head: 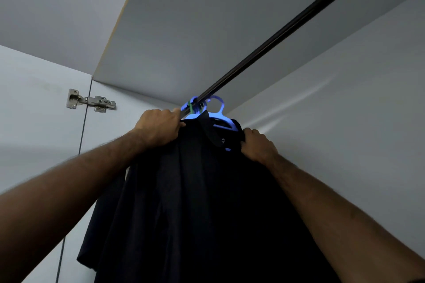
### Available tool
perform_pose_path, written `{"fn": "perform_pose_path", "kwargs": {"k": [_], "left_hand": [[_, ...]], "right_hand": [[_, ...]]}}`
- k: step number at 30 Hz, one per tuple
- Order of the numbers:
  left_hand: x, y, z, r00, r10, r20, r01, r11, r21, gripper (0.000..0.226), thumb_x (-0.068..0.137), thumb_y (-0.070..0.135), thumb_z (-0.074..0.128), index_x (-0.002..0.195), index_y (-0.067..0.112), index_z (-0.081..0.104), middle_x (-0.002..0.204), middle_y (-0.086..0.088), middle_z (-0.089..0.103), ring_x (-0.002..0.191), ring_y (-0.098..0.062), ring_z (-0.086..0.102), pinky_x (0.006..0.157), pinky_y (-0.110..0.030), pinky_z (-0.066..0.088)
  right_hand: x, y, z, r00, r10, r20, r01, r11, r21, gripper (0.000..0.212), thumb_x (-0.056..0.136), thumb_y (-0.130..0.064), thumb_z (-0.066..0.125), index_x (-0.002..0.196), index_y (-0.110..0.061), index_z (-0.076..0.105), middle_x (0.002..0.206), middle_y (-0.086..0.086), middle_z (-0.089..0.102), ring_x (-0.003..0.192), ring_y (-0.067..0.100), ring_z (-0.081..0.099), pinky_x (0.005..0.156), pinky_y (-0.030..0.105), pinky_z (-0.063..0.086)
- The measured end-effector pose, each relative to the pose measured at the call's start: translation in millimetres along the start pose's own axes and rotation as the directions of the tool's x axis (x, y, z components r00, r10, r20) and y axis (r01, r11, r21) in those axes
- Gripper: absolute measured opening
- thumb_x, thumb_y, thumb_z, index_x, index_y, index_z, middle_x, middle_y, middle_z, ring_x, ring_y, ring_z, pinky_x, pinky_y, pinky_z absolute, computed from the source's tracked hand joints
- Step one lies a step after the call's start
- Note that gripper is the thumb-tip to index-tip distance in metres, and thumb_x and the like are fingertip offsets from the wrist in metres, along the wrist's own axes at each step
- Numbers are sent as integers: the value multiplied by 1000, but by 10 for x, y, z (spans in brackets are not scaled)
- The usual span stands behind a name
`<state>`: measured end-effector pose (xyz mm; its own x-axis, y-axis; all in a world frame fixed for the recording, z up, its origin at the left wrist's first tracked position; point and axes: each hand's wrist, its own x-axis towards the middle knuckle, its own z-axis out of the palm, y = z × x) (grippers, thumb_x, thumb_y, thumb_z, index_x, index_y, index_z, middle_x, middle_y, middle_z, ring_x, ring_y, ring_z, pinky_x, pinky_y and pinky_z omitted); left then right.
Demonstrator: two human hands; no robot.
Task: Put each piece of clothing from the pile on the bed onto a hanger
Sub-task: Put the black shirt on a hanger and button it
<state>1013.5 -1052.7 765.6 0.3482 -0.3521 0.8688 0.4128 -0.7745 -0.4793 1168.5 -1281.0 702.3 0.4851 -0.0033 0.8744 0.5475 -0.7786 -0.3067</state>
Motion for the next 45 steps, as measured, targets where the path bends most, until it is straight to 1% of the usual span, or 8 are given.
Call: {"fn": "perform_pose_path", "kwargs": {"k": [6, 19, 27, 31, 33, 35, 41, 45], "left_hand": [[118, 75, 201, 997, -66, 32, 63, 995, 78, 37, 106, 42, 33, 113, 9, 49, 112, -13, 68, 98, -36, 66, 68, -36, 38], [-184, 53, 45, 994, -109, -24, 112, 982, 149, 32, 107, 35, 31, 109, 8, 48, 106, -15, 66, 95, -39, 65, 65, -36, 35], [-249, 186, -31, 997, -48, -52, 63, 936, 346, 32, 103, 37, 34, 105, 14, 57, 101, -5, 64, 84, -30, 65, 55, -33, 28], [-515, 147, 86, 976, 91, -199, -15, 935, 355, 54, 95, 50, 45, 125, 5, 51, 122, -13, 53, 103, -33, 52, 80, -48, 39], [-1051, 156, 8, 987, 160, -32, -144, 947, 287, 67, 94, 53, 41, 143, 7, 43, 145, -15, 44, 126, -36, 45, 100, -58, 34], [-1418, 227, 132, 943, 328, 63, -334, 927, 172, 66, 92, 54, 36, 143, 14, 50, 151, -15, 45, 135, -37, 43, 111, -64, 26], [-2148, 287, 239, 844, 427, 323, -475, 876, 82, 66, 95, 58, 23, 126, 17, 66, 140, -15, 56, 134, -37, 49, 113, -67, 23], [-3013, 294, 53, 755, 419, 505, -495, 869, 18, 69, 99, 62, 12, 141, 23, 50, 157, -11, 37, 147, -34, 29, 117, -66, 8]], "right_hand": [[221, -63, 242, 992, -123, 30, 114, 972, 207, 42, 95, -26, 48, 133, -9, 45, 130, 20, 51, 116, 41, 55, 96, 49, 47], [331, -221, 340, 973, -231, 26, 217, 943, 251, 54, 100, -25, 49, 150, -13, 33, 143, 17, 46, 129, 35, 49, 104, 42, 42], [127, -86, 416, 950, -313, 5, 308, 939, 154, 64, 102, -35, 46, 158, -13, 23, 161, 12, 29, 144, 31, 36, 116, 42, 32], [-6, 6, 456, 928, -366, -63, 369, 929, 39, 76, 99, -53, 45, 159, -17, 17, 167, 8, 16, 147, 35, 30, 114, 54, 34], [-542, -111, 488, 926, -372, 69, 373, 928, 5, 80, 98, -57, 47, 160, -17, 15, 168, 5, 12, 147, 34, 30, 113, 56, 36], [-923, -117, 557, 910, -395, 130, 394, 919, 33, 83, 97, -58, 48, 161, -18, 13, 168, 3, 10, 147, 32, 30, 111, 55, 38], [-1489, -104, 708, 873, -434, 224, 459, 885, -74, 83, 97, -60, 46, 161, -23, 8, 169, 3, 2, 150, 28, 23, 113, 52, 38], [-2391, -167, 854, 857, -324, 401, 422, 887, -186, 92, 93, -60, 53, 161, -25, 0, 168, 4, -6, 151, 33, 17, 114, 57, 35]]}}
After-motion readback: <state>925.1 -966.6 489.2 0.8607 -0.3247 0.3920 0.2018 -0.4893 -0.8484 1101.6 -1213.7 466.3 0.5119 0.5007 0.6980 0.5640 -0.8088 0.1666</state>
